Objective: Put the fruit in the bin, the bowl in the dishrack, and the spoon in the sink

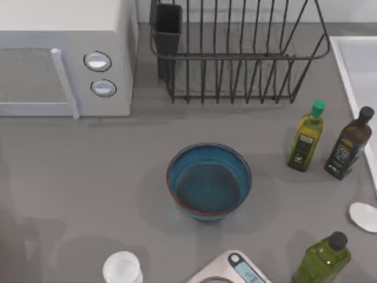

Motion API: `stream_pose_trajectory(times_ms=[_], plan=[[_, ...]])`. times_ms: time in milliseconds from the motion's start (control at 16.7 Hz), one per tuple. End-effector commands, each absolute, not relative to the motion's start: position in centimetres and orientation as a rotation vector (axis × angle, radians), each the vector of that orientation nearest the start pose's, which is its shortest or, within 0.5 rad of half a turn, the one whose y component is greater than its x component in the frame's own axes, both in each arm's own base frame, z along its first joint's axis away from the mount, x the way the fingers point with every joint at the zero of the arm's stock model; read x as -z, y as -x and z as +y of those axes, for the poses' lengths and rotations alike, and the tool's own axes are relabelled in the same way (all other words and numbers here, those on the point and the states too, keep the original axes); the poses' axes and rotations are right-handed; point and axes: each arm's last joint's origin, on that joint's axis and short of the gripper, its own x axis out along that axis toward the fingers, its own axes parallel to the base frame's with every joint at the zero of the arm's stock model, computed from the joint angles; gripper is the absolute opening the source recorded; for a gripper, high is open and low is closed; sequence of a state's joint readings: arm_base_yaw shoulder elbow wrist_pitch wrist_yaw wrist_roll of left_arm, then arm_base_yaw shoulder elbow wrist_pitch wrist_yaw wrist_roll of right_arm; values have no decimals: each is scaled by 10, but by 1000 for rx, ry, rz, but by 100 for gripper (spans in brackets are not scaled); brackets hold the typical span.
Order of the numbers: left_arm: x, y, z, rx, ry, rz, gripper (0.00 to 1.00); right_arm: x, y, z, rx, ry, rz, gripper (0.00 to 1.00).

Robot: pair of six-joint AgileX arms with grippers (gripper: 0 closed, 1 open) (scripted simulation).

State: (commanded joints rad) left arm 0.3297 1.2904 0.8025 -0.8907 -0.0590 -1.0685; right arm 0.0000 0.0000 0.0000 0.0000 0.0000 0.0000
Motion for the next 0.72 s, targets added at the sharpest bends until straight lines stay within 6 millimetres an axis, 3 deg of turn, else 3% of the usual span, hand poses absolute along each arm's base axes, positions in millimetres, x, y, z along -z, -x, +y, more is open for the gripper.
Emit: stream_pose_trajectory(times_ms=[300,540,720], plan=[[-197,-175,45,-690,844,906,100,-160,-106,-1,0,0,0,100],[-204,-138,26,-374,561,581,100,-160,-106,-1,0,0,0,100],[-196,-116,14,-196,315,318,100,-160,-106,-1,0,0,0,100]])
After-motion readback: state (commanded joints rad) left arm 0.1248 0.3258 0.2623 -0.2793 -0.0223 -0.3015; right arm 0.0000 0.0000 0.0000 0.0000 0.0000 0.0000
